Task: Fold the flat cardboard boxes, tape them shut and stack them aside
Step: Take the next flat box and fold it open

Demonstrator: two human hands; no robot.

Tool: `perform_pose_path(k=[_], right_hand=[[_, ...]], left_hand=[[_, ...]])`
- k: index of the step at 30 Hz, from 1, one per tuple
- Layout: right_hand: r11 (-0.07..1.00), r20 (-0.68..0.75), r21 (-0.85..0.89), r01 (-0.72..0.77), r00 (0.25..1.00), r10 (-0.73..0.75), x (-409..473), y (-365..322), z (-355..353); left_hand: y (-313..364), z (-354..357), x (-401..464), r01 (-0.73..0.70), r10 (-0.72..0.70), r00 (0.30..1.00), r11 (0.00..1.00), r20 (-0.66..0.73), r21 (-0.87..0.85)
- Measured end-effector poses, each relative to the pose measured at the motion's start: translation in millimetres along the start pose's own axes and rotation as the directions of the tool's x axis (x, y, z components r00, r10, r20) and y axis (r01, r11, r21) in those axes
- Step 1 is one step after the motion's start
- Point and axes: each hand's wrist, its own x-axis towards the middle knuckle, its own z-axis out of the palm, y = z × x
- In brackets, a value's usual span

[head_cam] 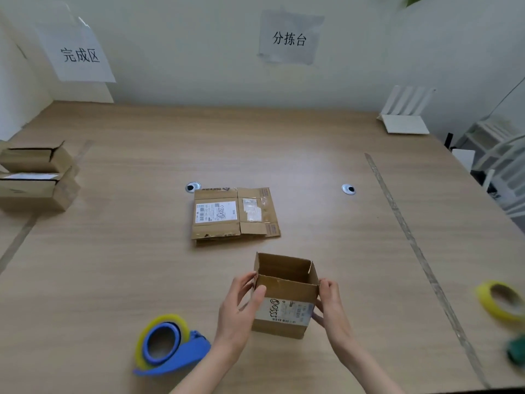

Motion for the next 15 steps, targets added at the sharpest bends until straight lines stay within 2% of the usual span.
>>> perform_pose_path(k=[6, 15], right_hand=[[1.0, 0.01, -0.019, 0.014, 1.0, -0.014, -3, -2, -14], [0.98, 0.013, -0.137, 0.147, 0.989, -0.147, -14, -3, -15]], left_hand=[[7, 12, -8, 0.031, -0.033, 0.993, 0.999, -0.114, -0.02], [1, 16, -27, 0.047, -0.036, 0.994, 0.994, -0.098, 0.104]])
